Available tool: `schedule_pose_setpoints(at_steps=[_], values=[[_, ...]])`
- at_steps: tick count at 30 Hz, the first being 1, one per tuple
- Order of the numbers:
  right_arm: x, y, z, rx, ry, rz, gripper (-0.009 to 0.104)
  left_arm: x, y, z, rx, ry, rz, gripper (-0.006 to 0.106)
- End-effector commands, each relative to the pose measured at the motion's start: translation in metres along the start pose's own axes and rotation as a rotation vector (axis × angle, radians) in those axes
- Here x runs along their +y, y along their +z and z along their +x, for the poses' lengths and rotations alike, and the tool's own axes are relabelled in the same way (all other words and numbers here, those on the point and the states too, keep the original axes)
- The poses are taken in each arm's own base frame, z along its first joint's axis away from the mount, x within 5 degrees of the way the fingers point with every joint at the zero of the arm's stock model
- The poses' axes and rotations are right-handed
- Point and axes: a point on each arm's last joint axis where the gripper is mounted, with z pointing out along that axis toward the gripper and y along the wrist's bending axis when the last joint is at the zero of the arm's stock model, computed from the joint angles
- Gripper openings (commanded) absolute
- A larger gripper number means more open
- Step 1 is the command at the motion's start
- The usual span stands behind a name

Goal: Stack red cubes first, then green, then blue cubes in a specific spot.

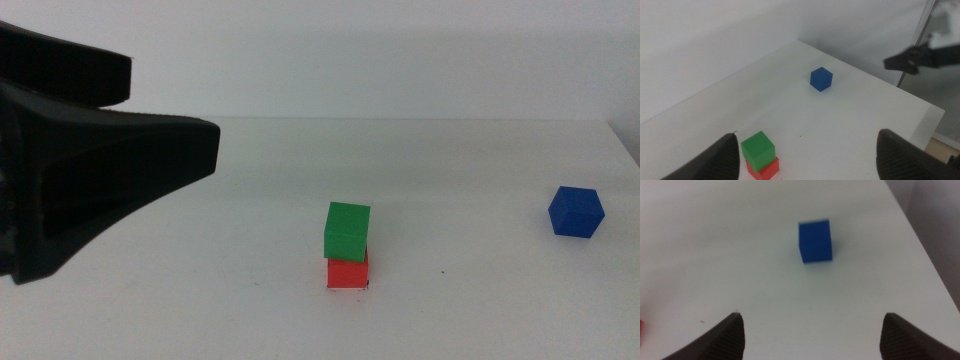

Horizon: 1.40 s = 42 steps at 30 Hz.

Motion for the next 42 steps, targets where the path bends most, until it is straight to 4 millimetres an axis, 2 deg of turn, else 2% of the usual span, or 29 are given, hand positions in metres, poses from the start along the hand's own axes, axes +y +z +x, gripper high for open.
schedule_pose_setpoints(at_steps=[1,4,9,11,17,22,25,30,31,32,35,37,38,39,42], values=[[0.002,0.014,-0.018,0.079,-0.031,0.031,0.093,0.0,-0.001,-0.001,-0.014,-0.001,0.001,0.094],[0.005,0.042,-0.029,0.177,-0.03,0.047,0.093,0.0,-0.001,-0.001,-0.014,-0.001,0.001,0.094],[0.01,0.084,-0.053,0.235,-0.083,0.068,0.093,0.0,-0.001,-0.001,-0.016,0.001,0.0,0.094],[0.012,0.106,-0.067,0.288,-0.116,0.088,0.093,0.0,-0.001,-0.001,-0.016,0.001,0.0,0.094],[0.018,0.18,-0.095,0.476,-0.168,0.118,0.093,0.0,-0.001,-0.001,-0.016,0.003,-0.003,0.094],[0.019,0.235,-0.097,0.546,-0.193,0.122,0.093,0.0,-0.001,-0.001,-0.016,0.005,-0.005,0.094],[0.019,0.259,-0.094,0.565,-0.194,0.123,0.093,0.0,-0.001,-0.001,-0.016,0.005,-0.005,0.094],[0.017,0.293,-0.08,0.613,-0.186,0.13,0.092,0.0,-0.001,-0.001,-0.016,0.005,-0.005,0.094],[0.016,0.302,-0.072,0.639,-0.187,0.133,0.086,0.0,-0.001,-0.001,-0.016,0.005,-0.005,0.094],[0.016,0.304,-0.071,0.64,-0.187,0.132,0.08,0.0,-0.001,-0.001,-0.016,0.005,-0.005,0.094],[0.016,0.301,-0.074,0.626,-0.191,0.132,0.039,0.0,-0.001,-0.001,-0.016,0.005,-0.005,0.094],[0.021,0.288,-0.085,0.591,-0.186,0.122,0.011,0.0,-0.001,-0.001,-0.016,0.005,-0.005,0.094],[0.027,0.279,-0.091,0.579,-0.195,0.115,0.003,0.0,-0.001,-0.001,-0.016,0.005,-0.005,0.094],[0.036,0.265,-0.098,0.566,-0.208,0.103,-0.001,0.0,-0.001,-0.001,-0.016,0.005,-0.005,0.094],[0.079,0.209,-0.116,0.502,-0.238,0.06,-0.001,0.0,-0.001,-0.001,-0.016,0.005,-0.005,0.094]])
